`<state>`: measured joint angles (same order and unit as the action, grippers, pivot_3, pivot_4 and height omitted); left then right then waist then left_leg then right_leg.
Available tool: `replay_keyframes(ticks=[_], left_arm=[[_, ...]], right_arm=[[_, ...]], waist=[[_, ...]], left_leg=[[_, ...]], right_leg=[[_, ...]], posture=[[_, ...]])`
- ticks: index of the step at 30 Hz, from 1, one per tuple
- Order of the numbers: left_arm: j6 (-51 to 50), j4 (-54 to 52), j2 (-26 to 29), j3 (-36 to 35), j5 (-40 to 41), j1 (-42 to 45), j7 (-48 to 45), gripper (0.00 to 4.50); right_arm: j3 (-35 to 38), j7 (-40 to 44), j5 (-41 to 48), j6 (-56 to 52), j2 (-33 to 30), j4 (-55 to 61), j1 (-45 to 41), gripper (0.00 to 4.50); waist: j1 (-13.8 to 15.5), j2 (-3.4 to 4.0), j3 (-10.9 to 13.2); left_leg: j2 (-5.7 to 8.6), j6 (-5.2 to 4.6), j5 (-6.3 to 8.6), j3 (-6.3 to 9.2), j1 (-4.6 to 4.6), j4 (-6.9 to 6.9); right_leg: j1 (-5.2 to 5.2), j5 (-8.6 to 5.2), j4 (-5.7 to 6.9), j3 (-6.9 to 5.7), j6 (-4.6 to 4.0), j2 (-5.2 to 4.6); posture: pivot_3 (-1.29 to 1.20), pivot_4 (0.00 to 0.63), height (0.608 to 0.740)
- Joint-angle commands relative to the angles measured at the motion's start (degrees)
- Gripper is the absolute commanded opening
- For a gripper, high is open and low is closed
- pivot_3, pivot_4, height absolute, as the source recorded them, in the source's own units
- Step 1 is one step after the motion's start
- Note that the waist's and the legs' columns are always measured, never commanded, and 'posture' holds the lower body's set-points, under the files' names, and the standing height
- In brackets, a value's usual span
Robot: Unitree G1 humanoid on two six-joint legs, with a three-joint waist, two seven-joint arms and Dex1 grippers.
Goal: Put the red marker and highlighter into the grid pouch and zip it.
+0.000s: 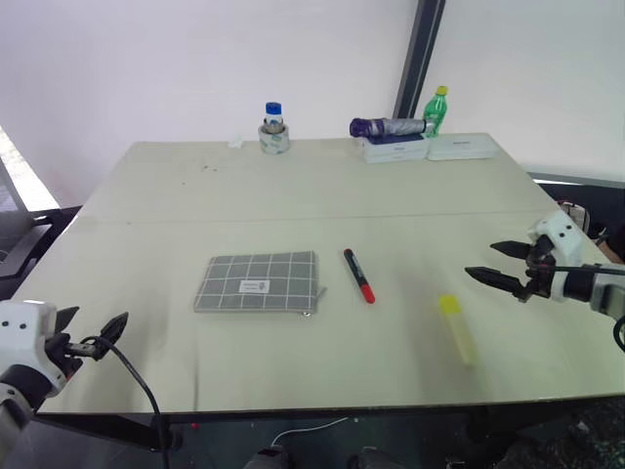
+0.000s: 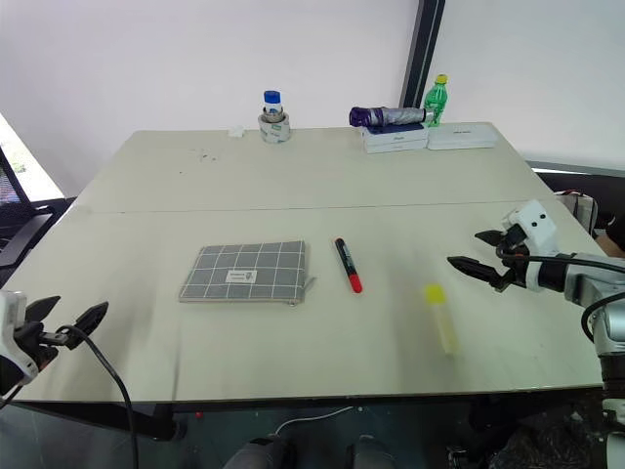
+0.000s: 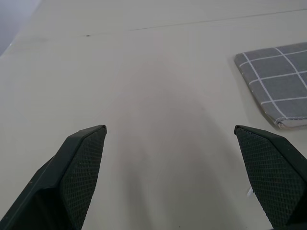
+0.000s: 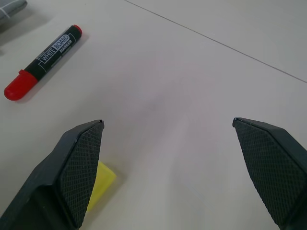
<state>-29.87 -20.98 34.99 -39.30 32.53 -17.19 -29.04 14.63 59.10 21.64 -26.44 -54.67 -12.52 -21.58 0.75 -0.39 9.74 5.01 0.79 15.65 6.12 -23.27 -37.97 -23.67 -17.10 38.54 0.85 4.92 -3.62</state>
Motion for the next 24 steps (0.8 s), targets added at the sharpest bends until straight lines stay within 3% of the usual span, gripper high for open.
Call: replay_keyframes(ticks=[1,11,19,22,24], left_arm=[[0.1,-2.2,0.8,-1.5,0.8,0.0,-0.2,4.50],[0.9,-1.9,1.3,-0.1,-0.6,1.1,-0.2,4.50],[7.3,-0.2,2.1,5.2,-7.6,1.5,-2.2,4.50],[9.8,1.8,3.0,7.5,-10.2,2.6,-3.4,4.50],[11.6,3.5,3.7,8.9,-11.7,3.7,-4.4,4.50]], right_arm=[[1.1,0.2,1.1,-0.2,-0.2,2.0,-0.8,4.47],[0.6,-0.6,0.8,0.8,1.4,2.0,-2.5,4.47],[-3.4,-3.5,2.5,-2.4,7.9,10.9,-6.7,4.47],[-5.9,-5.1,2.0,-3.5,10.1,14.5,-6.7,3.61],[-8.1,-6.4,1.9,-5.1,11.8,17.0,-6.9,2.62]], waist=[[0.0,0.00,0.0],[0.0,0.00,0.0],[-0.1,0.02,0.0],[0.1,0.01,0.0],[0.1,0.01,0.0]], left_leg=[[0.00,-0.01,0.01,0.00,0.00,0.00],[0.00,-0.03,0.02,0.00,0.00,0.00],[0.00,-0.03,0.02,0.00,0.01,0.04],[0.00,-0.03,0.02,0.00,0.01,0.04],[0.01,-0.03,0.02,0.02,0.00,0.04]], right_leg=[[0.01,0.00,-0.02,0.00,0.00,0.00],[0.03,0.01,-0.09,0.00,0.00,0.00],[0.03,0.02,-0.13,0.00,0.00,0.01],[0.04,0.03,-0.15,0.00,0.01,0.00],[0.06,0.04,-0.19,-0.02,0.02,0.00]], posture=[[0.00,0.150,0.740],[0.00,0.150,0.740],[0.00,0.150,0.740],[0.00,0.150,0.740],[0.00,0.150,0.740]])
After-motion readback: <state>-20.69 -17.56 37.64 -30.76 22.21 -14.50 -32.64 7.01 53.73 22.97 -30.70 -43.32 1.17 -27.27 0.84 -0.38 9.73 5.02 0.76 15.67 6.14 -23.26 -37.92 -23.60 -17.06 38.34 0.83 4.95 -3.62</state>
